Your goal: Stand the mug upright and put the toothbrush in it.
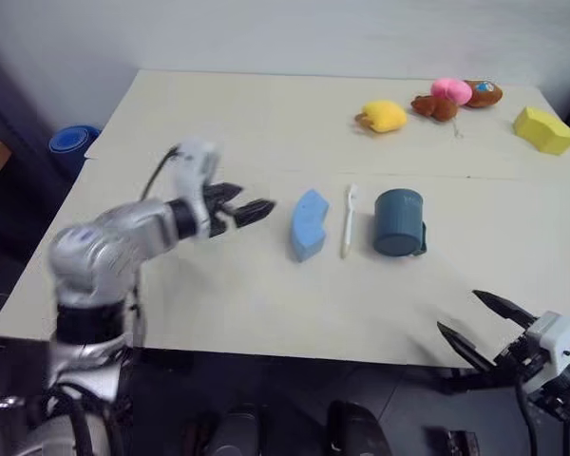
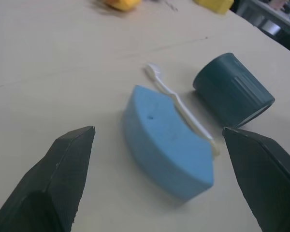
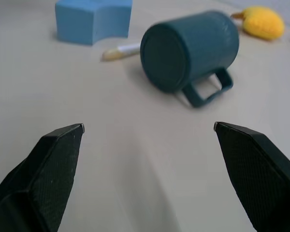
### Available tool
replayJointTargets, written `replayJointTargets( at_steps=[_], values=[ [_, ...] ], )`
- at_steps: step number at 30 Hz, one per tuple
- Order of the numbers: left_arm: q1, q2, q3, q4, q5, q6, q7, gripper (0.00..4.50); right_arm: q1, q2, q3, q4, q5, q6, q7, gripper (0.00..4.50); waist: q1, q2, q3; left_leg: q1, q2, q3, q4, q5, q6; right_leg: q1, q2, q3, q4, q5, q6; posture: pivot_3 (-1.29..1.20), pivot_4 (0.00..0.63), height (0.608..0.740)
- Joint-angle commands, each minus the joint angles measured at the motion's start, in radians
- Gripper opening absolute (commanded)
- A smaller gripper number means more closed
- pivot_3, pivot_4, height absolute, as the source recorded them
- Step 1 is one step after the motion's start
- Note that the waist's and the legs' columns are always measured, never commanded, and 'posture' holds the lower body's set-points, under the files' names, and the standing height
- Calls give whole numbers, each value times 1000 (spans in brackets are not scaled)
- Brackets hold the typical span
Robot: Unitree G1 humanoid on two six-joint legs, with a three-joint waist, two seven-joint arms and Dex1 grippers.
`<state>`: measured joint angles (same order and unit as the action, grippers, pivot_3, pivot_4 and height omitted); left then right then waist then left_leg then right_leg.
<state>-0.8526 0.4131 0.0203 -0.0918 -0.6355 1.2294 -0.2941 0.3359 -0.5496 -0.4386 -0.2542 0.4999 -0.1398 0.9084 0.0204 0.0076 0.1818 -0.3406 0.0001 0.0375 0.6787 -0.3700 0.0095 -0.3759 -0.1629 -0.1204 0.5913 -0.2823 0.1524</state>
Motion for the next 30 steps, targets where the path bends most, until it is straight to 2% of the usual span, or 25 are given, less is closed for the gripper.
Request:
replayJointTargets(
  at_steps=[1,6,11,17,18,21,24,26,30],
  values=[
    [-74,-40,-110,145,95,27,19,4474,-35,17,18,-132,38,9,-50,4500,-8,0,0,0,1,1,0,0,-1,0,1,0,-1,0,0,0,150,740],
    [-204,-133,-227,386,223,-89,-16,4474,-41,49,83,-269,45,14,-90,4500,6,-2,2,-3,3,2,3,1,-3,0,4,-1,-1,0,-1,0,150,740],
    [-307,-240,-229,590,262,-150,-81,4474,-14,72,130,-308,18,10,-118,4500,21,-3,2,-9,1,1,5,2,-2,-1,3,1,-7,0,0,0,150,740],
    [-372,-278,-314,789,379,-266,-212,4474,6,97,148,-284,-9,-24,-129,4500,29,-3,2,-11,1,1,5,2,-1,-3,4,0,-6,0,0,0,150,740],
    [-374,-282,-321,822,398,-289,-229,4081,5,100,149,-277,-11,-30,-127,4500,29,-3,2,-10,0,2,6,2,-1,-2,4,0,-6,0,0,0,150,740],
    [-375,-294,-314,887,431,-332,-260,3490,7,104,152,-254,-15,-52,-119,4500,32,-3,2,-10,0,2,6,2,0,-1,3,0,-6,0,0,0,150,740],
    [-362,-299,-253,893,416,-342,-263,2913,7,105,153,-243,-19,-65,-120,4500,32,-3,2,-10,0,2,6,2,0,-1,3,0,-6,0,0,0,150,740],
    [-330,-282,-202,850,394,-342,-270,2637,10,107,153,-238,-21,-73,-121,4500,31,-3,2,-10,0,1,6,2,0,-1,3,0,-6,0,0,0,150,740],
    [-198,-203,-56,596,295,-457,-366,2238,9,104,154,-228,-18,-82,-117,4500,21,-3,2,-10,1,1,6,2,0,-2,3,0,-4,0,0,0,150,740]
  ],
)
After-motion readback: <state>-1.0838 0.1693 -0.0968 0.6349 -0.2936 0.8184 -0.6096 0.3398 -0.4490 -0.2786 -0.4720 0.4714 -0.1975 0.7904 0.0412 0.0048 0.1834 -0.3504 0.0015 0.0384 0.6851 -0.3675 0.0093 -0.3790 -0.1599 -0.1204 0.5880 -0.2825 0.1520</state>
